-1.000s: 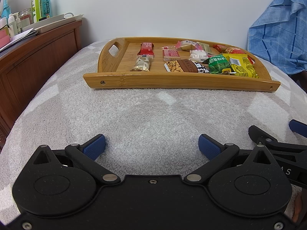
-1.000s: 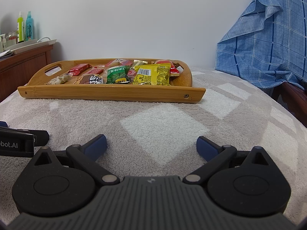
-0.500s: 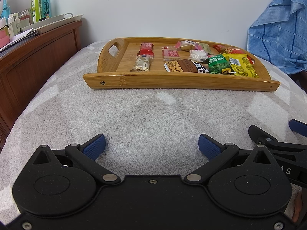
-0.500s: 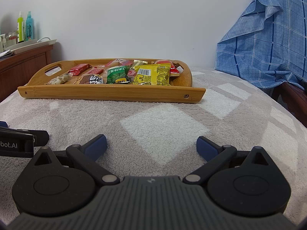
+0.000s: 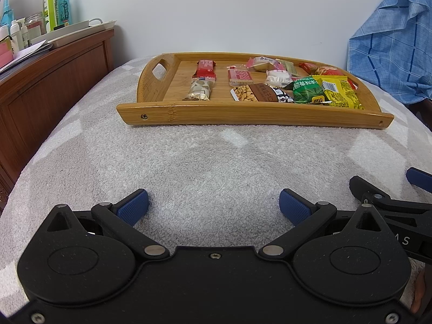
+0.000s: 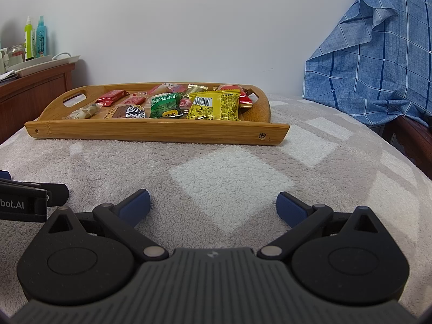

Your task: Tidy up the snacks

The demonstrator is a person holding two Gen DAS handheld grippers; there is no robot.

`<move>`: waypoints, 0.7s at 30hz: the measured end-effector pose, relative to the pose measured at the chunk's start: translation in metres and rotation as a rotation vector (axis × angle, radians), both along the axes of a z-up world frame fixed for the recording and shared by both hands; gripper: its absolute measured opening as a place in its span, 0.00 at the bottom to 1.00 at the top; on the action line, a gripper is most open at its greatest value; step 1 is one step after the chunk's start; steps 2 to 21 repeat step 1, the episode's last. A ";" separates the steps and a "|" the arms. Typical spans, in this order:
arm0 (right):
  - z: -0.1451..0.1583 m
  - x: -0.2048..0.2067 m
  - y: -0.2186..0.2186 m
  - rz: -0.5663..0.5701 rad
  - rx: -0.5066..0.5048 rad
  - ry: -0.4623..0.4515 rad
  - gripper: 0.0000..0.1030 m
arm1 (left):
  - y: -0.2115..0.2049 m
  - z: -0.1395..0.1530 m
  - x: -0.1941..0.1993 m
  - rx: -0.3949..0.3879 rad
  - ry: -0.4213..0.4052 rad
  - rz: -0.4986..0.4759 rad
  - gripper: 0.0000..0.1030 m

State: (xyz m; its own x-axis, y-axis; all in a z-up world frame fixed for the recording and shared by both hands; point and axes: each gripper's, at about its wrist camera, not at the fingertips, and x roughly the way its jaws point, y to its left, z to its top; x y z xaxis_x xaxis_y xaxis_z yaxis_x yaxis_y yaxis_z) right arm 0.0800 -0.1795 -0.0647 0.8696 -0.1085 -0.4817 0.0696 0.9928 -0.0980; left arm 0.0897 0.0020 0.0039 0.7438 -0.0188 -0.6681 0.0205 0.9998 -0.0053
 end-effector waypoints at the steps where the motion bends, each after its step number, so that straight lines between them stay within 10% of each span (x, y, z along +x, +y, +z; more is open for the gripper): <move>1: 0.000 0.000 0.000 0.000 0.000 0.000 1.00 | 0.000 0.000 0.000 0.000 0.000 0.000 1.00; 21: 0.000 0.000 0.000 0.000 0.000 0.000 1.00 | 0.000 0.000 0.000 0.000 0.000 0.000 1.00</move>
